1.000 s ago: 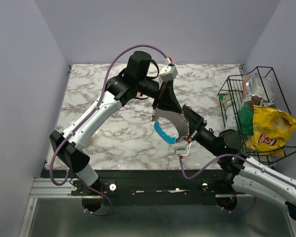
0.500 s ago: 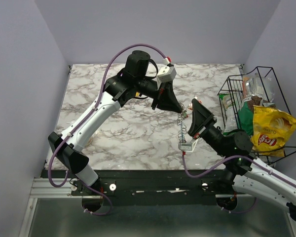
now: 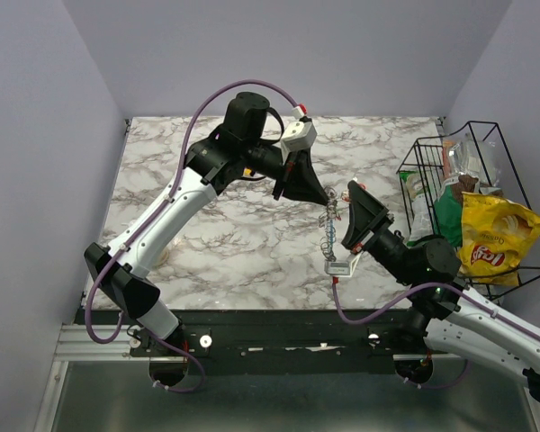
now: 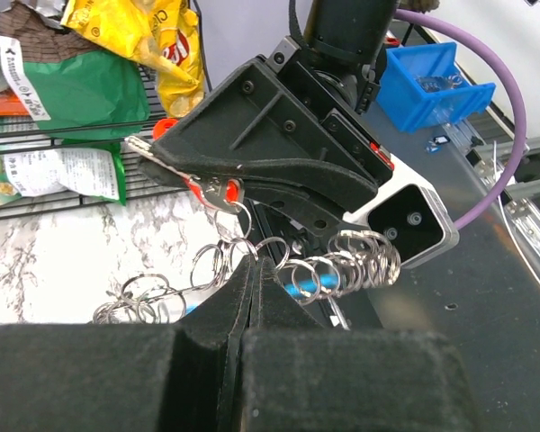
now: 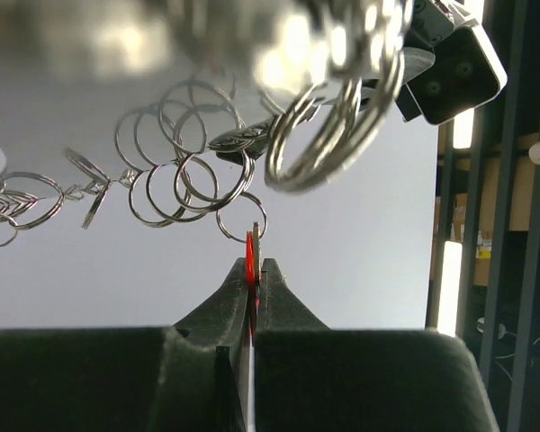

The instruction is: Remove the keys from the keyring

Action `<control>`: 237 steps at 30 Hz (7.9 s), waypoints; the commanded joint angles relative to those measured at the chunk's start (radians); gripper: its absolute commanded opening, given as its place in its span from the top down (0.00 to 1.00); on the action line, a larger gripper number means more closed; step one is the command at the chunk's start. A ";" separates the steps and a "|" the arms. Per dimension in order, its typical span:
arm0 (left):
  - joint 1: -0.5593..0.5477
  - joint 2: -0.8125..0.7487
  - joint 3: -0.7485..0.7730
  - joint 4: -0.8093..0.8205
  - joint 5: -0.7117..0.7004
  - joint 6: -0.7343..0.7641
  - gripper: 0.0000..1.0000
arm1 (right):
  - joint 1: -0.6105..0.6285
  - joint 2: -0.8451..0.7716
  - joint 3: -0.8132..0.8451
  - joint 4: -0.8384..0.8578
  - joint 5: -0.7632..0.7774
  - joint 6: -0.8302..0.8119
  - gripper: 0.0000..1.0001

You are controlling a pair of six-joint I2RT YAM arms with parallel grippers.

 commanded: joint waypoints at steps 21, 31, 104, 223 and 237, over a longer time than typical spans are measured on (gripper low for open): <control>0.020 -0.004 0.029 -0.127 -0.115 0.084 0.50 | -0.002 -0.013 0.041 0.067 -0.025 -0.597 0.99; 0.003 0.063 0.201 -0.175 -0.199 0.085 0.45 | 0.000 -0.021 0.018 0.055 -0.010 -0.574 0.99; -0.112 0.136 0.325 -0.298 -0.125 0.191 1.00 | -0.003 -0.067 0.031 0.010 0.079 -0.517 0.99; -0.071 0.277 0.000 2.255 0.396 -1.949 0.57 | -0.003 0.024 0.200 -0.065 0.041 -0.428 0.99; -0.072 0.174 -0.169 2.250 0.407 -1.935 0.62 | -0.002 0.033 0.217 -0.056 0.029 -0.448 0.99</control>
